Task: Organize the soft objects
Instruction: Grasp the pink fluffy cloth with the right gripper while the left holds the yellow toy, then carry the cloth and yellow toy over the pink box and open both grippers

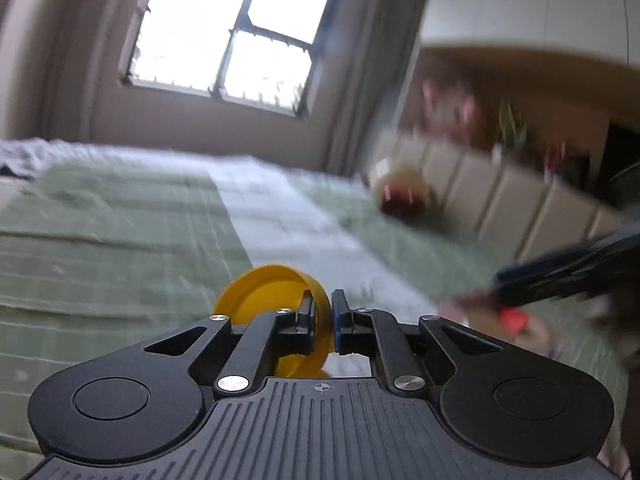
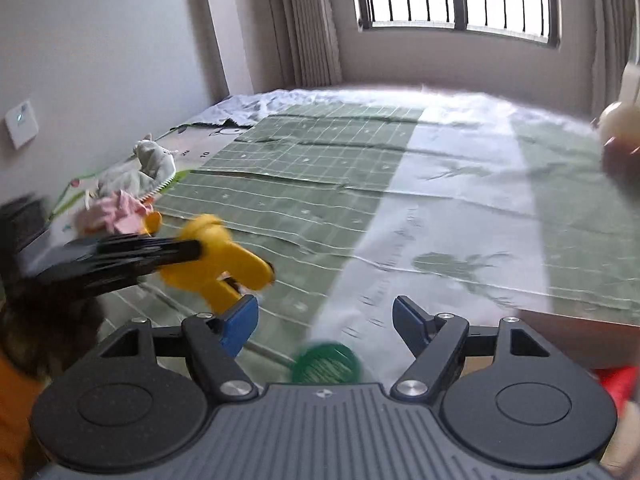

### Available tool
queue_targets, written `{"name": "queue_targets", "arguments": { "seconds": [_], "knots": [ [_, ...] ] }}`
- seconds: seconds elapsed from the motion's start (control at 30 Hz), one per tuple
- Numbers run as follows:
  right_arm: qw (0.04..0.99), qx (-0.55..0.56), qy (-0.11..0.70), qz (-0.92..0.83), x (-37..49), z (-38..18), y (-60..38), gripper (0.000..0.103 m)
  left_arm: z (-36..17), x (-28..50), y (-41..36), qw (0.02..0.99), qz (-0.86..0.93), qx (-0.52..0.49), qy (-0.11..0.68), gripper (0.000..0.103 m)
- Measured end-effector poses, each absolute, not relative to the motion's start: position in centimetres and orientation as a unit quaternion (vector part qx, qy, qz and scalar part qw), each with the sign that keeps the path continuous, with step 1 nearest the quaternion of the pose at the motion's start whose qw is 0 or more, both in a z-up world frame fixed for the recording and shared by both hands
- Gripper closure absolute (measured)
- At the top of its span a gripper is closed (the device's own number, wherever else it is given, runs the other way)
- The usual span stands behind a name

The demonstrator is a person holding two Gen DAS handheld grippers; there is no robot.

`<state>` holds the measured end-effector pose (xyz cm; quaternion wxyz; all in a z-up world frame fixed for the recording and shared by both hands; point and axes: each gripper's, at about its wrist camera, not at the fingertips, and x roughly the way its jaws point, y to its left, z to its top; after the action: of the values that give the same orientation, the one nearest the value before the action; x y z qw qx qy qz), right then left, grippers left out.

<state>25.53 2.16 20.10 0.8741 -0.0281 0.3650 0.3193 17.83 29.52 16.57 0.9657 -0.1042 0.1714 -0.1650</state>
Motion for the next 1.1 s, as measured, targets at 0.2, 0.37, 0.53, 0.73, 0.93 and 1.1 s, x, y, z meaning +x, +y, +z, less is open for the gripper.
{"name": "queue_targets", "arguments": {
  "seconds": [0.2, 0.37, 0.53, 0.73, 0.93, 1.1],
  "knots": [
    [0.837, -0.051, 0.424, 0.343, 28.5, 16.7, 13.4, 0.028, 18.0, 12.4, 36.6, 0.981, -0.086, -0.13, 0.113, 0.093],
    [0.819, -0.086, 0.473, 0.313, 31.2, 11.3, 21.5, 0.031, 14.7, 11.5, 40.1, 0.977, -0.034, -0.153, 0.148, 0.093],
    [0.793, -0.084, 0.53, 0.289, 33.3, 7.4, 22.9, 0.084, 12.2, 10.8, 42.7, 0.969, -0.01, -0.18, 0.169, 0.093],
    [0.818, -0.058, 0.458, 0.342, 31.3, 14.5, 17.7, 0.094, 13.7, 12.3, 40.8, 0.972, -0.018, -0.171, 0.162, 0.093],
    [0.88, -0.02, 0.344, 0.327, 29.4, 24.4, 4.9, 0.094, 19.5, 15.7, 32.4, 0.977, -0.087, -0.145, 0.131, 0.093],
    [0.92, 0.003, 0.291, 0.263, 27.9, 27.4, -8.7, 0.094, 23.9, 18.5, 21.7, 0.972, -0.169, -0.108, 0.12, 0.093]
  ]
}}
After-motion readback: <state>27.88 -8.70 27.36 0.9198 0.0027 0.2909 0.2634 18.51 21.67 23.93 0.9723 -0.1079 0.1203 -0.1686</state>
